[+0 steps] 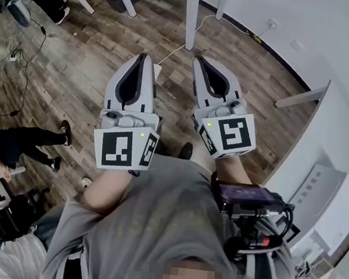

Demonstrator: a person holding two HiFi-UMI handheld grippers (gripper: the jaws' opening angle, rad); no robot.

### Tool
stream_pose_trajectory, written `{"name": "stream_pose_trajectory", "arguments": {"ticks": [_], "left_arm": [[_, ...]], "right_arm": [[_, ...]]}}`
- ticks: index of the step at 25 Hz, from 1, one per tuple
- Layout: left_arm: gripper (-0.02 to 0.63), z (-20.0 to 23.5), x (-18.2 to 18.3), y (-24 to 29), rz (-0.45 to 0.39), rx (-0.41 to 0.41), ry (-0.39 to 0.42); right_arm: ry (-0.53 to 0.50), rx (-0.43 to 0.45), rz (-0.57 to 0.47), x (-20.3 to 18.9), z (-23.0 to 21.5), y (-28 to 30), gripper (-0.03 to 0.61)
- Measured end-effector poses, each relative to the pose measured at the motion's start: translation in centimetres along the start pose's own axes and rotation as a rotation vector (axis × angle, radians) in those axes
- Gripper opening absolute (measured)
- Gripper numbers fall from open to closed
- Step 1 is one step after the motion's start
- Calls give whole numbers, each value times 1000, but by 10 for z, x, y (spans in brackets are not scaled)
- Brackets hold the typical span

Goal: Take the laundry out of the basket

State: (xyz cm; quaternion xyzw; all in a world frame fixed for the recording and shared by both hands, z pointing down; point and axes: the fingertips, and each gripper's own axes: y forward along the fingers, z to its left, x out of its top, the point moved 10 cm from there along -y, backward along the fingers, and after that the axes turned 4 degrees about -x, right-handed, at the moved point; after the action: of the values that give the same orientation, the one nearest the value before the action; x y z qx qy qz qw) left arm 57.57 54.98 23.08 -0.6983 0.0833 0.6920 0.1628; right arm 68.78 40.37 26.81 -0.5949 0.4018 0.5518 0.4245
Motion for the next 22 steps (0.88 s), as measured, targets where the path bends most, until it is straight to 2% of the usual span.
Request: {"name": "stream_pose_trajectory", "arguments": {"ticks": [5, 12, 22], "left_arm": [[8, 4, -8, 2, 25, 39, -1], [8, 36, -21, 17, 34, 66, -23], [8, 133, -37, 95, 22, 54, -47]], "right_arm": [[35, -15, 24, -11, -12, 0, 8], [34, -18, 39, -19, -13, 30, 8], [24, -6, 37, -30, -10, 154, 8]]}}
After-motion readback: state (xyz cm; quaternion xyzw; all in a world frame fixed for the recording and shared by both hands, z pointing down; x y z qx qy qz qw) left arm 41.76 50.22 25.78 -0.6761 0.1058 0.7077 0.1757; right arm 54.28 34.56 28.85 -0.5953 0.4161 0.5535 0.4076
